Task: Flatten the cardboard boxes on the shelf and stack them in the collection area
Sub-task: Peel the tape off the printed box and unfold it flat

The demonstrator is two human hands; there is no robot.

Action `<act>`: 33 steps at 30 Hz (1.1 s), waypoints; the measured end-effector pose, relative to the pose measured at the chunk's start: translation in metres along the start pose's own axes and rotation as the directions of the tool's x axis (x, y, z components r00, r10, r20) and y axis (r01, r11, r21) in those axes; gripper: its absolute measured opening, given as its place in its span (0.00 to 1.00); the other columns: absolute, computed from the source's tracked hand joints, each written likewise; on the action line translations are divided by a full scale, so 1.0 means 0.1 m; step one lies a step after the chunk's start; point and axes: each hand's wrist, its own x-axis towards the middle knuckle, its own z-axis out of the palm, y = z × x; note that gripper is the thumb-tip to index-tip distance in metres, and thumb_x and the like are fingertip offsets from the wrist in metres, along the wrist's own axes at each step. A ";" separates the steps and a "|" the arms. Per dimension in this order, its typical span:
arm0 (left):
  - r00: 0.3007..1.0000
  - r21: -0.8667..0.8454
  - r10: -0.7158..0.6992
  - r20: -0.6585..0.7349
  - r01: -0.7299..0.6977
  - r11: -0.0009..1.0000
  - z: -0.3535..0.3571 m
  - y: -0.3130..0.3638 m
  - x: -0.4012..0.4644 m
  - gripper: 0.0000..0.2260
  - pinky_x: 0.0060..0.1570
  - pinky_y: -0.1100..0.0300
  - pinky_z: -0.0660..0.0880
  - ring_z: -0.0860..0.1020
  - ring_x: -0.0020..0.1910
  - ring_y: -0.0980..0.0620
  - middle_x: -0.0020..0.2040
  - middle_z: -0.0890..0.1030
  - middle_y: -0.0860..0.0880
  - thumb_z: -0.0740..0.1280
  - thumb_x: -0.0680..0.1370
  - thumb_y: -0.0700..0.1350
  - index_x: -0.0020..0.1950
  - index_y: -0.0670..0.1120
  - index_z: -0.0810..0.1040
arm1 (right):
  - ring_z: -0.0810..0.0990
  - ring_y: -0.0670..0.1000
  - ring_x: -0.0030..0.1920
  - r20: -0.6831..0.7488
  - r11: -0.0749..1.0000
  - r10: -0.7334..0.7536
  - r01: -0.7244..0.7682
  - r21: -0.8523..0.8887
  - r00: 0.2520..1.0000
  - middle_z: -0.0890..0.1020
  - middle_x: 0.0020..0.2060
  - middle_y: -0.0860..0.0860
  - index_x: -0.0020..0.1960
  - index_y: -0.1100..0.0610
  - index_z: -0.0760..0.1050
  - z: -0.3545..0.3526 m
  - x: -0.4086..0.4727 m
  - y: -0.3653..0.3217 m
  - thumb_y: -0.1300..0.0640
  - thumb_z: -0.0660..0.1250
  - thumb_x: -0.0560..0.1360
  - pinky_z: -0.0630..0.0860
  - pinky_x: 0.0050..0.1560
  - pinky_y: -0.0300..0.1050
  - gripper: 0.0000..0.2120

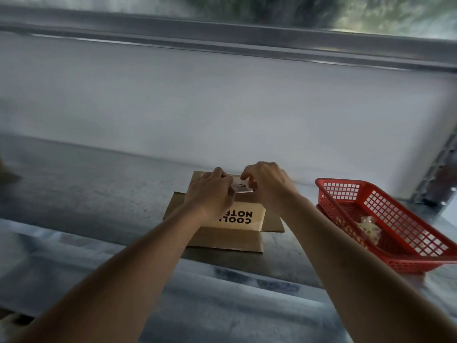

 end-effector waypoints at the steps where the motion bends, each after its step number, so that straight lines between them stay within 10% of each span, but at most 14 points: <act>1: 1.000 -0.002 0.003 -0.004 -0.003 1.000 0.00 0.00 0.00 0.16 0.51 0.56 0.65 0.71 0.60 0.52 0.65 0.73 0.54 0.55 0.86 0.52 0.68 0.52 0.77 | 0.81 0.55 0.49 -0.023 1.000 0.006 -0.006 0.023 1.000 0.83 0.49 0.51 0.60 0.53 0.79 -0.01 -0.02 0.02 0.70 0.67 0.76 0.81 0.48 0.53 0.18; 21: 0.999 -0.040 0.029 0.038 -0.027 0.999 -0.05 0.01 -0.03 0.18 0.58 0.57 0.64 0.69 0.70 0.48 0.71 0.71 0.54 0.53 0.87 0.50 0.74 0.51 0.74 | 0.84 0.55 0.52 -0.081 0.993 0.038 -0.029 0.116 0.996 0.87 0.51 0.57 0.53 0.62 0.86 -0.21 -0.28 0.45 0.75 0.65 0.77 0.82 0.55 0.49 0.14; 26: 0.994 -0.058 0.095 0.059 -0.092 0.994 -0.06 -0.10 0.02 0.18 0.60 0.55 0.70 0.70 0.69 0.50 0.70 0.71 0.56 0.52 0.87 0.52 0.74 0.56 0.73 | 0.82 0.48 0.46 -0.074 0.981 0.088 -0.074 0.179 0.993 0.86 0.47 0.53 0.51 0.60 0.87 -0.26 -0.37 0.47 0.74 0.65 0.78 0.71 0.41 0.26 0.15; 33: 0.976 -0.070 0.208 0.057 -0.204 0.976 -0.05 -0.27 0.11 0.17 0.55 0.56 0.72 0.70 0.66 0.55 0.68 0.71 0.60 0.53 0.86 0.50 0.72 0.56 0.73 | 0.80 0.41 0.39 -0.006 0.955 0.148 -0.141 0.259 0.989 0.81 0.37 0.44 0.50 0.58 0.88 -0.30 -0.47 0.53 0.71 0.69 0.78 0.69 0.29 0.23 0.12</act>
